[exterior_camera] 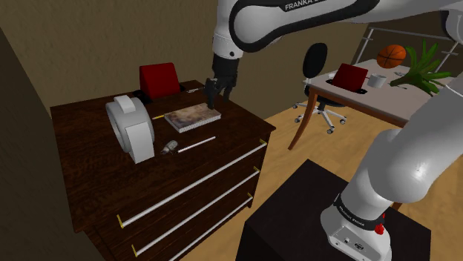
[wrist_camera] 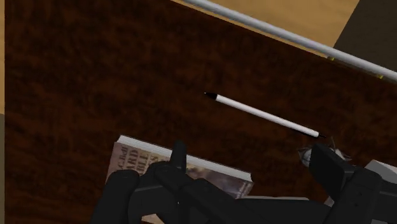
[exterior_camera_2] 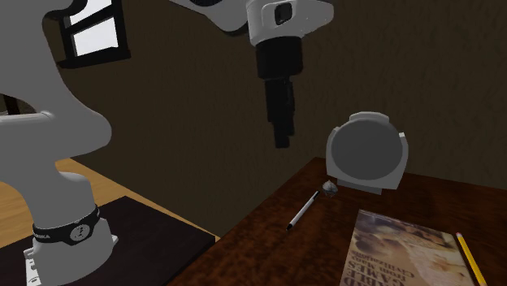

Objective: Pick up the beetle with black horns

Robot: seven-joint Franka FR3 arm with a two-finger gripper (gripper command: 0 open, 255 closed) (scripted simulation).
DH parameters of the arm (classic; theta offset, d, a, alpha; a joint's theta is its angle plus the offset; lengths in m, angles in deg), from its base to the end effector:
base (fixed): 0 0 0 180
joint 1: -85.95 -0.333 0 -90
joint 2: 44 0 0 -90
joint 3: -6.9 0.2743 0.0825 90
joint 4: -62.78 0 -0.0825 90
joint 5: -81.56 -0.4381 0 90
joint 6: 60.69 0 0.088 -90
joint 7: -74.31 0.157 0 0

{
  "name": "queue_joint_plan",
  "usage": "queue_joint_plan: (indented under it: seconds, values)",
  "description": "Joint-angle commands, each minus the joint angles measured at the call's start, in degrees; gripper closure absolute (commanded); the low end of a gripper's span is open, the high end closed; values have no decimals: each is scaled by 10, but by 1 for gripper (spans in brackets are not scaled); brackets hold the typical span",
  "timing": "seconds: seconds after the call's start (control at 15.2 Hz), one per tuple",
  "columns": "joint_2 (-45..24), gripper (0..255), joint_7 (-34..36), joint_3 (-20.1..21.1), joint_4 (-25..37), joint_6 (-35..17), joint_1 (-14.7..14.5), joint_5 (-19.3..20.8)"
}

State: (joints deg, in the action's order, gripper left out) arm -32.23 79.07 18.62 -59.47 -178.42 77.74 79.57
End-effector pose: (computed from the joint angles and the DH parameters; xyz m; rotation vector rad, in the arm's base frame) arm 0.5361 0.1982 0.3952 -3.0952 -0.3871 -0.1904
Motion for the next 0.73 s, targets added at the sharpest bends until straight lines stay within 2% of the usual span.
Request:
queue_joint_plan:
  seconds: [0.0, 0.66]
  values:
    - [-38, 0, -4, 10, 16, -15, -7, 4]
    - [-224, 0, -11, 52, 130, -47, -52, 42]
